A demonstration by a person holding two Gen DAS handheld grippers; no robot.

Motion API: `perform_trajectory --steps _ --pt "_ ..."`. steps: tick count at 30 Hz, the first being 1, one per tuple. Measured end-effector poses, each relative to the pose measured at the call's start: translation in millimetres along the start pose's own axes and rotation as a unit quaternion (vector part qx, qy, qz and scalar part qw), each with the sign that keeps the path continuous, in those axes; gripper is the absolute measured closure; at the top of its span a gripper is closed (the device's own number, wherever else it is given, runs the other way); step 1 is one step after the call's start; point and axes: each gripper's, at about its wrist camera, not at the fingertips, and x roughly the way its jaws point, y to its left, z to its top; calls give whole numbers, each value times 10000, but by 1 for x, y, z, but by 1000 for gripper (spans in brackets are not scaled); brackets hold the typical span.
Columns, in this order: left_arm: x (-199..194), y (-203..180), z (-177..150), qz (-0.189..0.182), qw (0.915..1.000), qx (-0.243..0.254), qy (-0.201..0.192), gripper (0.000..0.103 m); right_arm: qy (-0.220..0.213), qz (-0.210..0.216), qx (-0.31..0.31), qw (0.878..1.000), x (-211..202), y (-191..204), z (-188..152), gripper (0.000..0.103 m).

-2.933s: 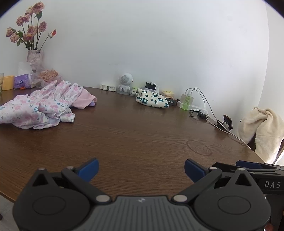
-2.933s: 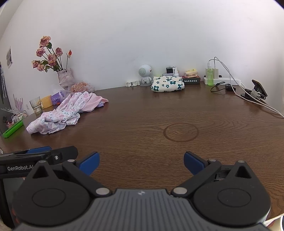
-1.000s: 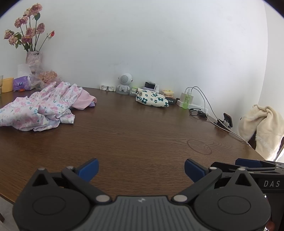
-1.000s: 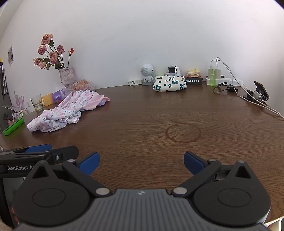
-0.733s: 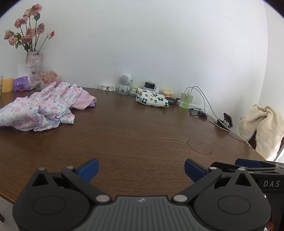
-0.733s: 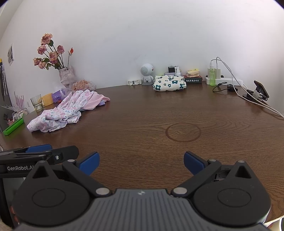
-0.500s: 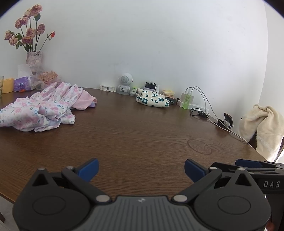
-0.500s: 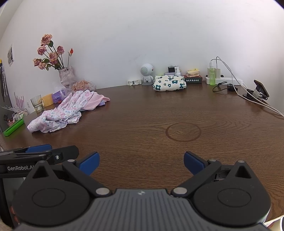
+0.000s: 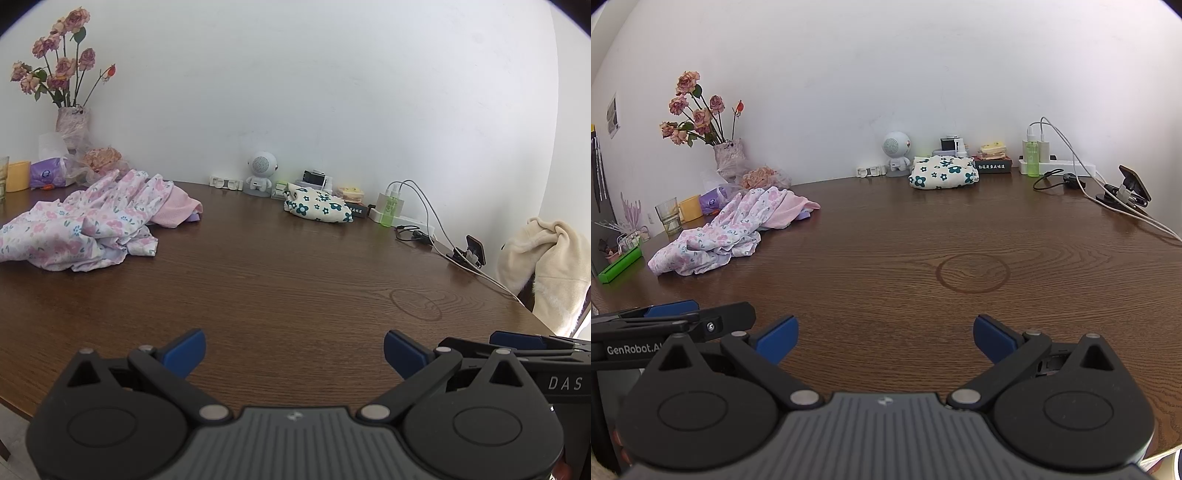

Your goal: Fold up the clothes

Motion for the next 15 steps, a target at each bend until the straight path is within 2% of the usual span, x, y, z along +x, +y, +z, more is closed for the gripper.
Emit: perform_trajectory --steps 15 --pt "-1 2 -1 8 10000 11 -7 0 5 8 -9 10000 0 1 0 0"
